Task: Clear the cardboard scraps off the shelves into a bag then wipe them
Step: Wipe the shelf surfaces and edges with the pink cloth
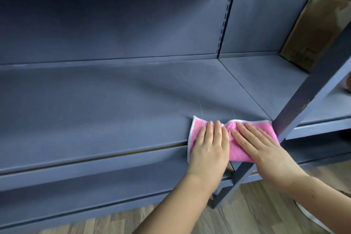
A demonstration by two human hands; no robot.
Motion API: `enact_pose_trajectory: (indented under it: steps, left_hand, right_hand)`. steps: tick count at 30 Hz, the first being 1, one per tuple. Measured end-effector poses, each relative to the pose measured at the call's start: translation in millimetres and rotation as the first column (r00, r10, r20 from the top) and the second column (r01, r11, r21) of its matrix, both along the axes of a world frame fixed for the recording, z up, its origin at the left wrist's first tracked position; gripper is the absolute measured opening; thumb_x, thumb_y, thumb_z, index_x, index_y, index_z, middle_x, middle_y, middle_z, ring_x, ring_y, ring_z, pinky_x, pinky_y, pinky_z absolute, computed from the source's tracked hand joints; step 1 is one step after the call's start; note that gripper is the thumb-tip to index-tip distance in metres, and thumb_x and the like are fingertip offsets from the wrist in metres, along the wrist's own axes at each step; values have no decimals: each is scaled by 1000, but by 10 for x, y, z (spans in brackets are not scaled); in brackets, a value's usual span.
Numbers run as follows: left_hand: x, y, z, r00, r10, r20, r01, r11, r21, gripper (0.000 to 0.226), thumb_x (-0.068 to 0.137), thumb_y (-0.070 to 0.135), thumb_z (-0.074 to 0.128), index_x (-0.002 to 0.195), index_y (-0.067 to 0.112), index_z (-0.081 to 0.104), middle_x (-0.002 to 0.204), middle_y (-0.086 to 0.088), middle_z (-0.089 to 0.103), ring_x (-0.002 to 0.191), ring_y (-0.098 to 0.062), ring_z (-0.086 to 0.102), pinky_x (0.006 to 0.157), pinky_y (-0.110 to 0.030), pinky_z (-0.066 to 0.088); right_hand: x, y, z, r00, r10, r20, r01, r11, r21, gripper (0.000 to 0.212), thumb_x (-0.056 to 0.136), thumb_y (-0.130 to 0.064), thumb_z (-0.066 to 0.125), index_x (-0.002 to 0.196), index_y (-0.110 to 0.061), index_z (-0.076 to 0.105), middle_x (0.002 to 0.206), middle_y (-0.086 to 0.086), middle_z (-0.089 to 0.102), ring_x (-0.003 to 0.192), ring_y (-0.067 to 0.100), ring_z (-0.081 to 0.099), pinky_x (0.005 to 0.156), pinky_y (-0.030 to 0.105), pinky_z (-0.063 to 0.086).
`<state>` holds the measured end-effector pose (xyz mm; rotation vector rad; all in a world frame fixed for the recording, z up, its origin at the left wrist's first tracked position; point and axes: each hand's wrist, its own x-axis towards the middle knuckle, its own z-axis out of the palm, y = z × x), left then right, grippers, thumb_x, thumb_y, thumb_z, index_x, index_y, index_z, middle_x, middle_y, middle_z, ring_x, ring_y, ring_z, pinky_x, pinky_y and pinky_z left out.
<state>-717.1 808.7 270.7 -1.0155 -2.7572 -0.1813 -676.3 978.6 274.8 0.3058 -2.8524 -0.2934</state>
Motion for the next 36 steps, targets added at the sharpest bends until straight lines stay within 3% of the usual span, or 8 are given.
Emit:
enact_pose_trajectory:
  steps: [6, 9, 12, 15, 22, 26, 31, 36]
  left_hand:
    - [269, -685, 490, 997, -52, 53, 58, 990, -129, 49, 22, 24, 85, 69, 17, 75, 60, 5, 68, 52, -7, 65, 47, -15, 50]
    - [353, -1123, 1032, 998, -58, 26, 62, 984, -164, 53, 6, 23, 82, 56, 19, 67, 46, 5, 56, 38, -7, 55, 37, -12, 39]
    - [453, -1595, 1813, 993, -114, 36, 119, 963, -242, 52, 14, 26, 84, 63, 20, 67, 54, 4, 61, 45, -8, 60, 41, -13, 41]
    - [533, -2112, 2536, 978, -189, 92, 209, 925, -318, 37, 79, 6, 60, 114, 6, 53, 112, -12, 60, 103, -30, 60, 78, -36, 47]
    - [483, -3160, 3873, 992, -91, -85, 76, 984, -164, 50, 85, 2, 46, 132, 19, 40, 123, 0, 53, 116, -23, 51, 81, -33, 40]
    - [44, -3454, 4272, 873, -108, -475, 55, 991, -124, 64, 52, -3, 72, 113, 13, 64, 83, 0, 67, 68, -21, 65, 52, -27, 50]
    - [-522, -3506, 4139, 862, 102, -497, -207, 965, -162, 64, 15, 6, 82, 78, 15, 74, 55, 4, 62, 42, -15, 59, 41, -17, 39]
    - [-713, -3392, 3587, 915, 342, -213, -382, 905, -189, 47, 85, 4, 52, 131, 14, 48, 125, -4, 58, 117, -25, 55, 96, -33, 40]
  right_hand:
    - [155, -662, 708, 988, 53, 143, -54, 999, 6, 85, 12, -8, 87, 95, -22, 77, 94, -3, 75, 76, 12, 74, 63, 21, 56]
    - [248, -1136, 1307, 972, 56, 230, -48, 998, -40, 72, 62, -6, 72, 129, -28, 56, 127, -11, 60, 109, 8, 62, 82, 19, 51]
    - [373, -1583, 1911, 970, 59, 237, -44, 997, -65, 66, 69, -8, 63, 127, -37, 53, 121, -17, 59, 107, 1, 59, 49, 7, 30]
    - [478, -2034, 2474, 884, -8, 467, 47, 996, -72, 65, 81, 4, 41, 134, -33, 42, 126, -6, 54, 114, 18, 55, 73, 22, 43]
    - [456, -2931, 3954, 952, 97, 289, -52, 986, -161, 59, 80, 5, 40, 128, -29, 48, 119, -6, 59, 107, 21, 56, 87, 34, 46]
    - [37, -3213, 4449, 992, 121, 46, -119, 992, -40, 60, 84, 3, 39, 134, -29, 41, 121, -5, 54, 108, 21, 53, 82, 32, 45]
    - [-724, -3410, 4338, 992, 113, -56, -109, 991, 73, 56, 88, -1, 44, 139, -23, 37, 131, -2, 50, 120, 23, 48, 94, 36, 36]
    - [-1017, -3500, 3732, 994, 58, 95, -62, 997, 48, 49, 90, -4, 43, 138, -17, 38, 136, 4, 48, 127, 23, 44, 100, 33, 32]
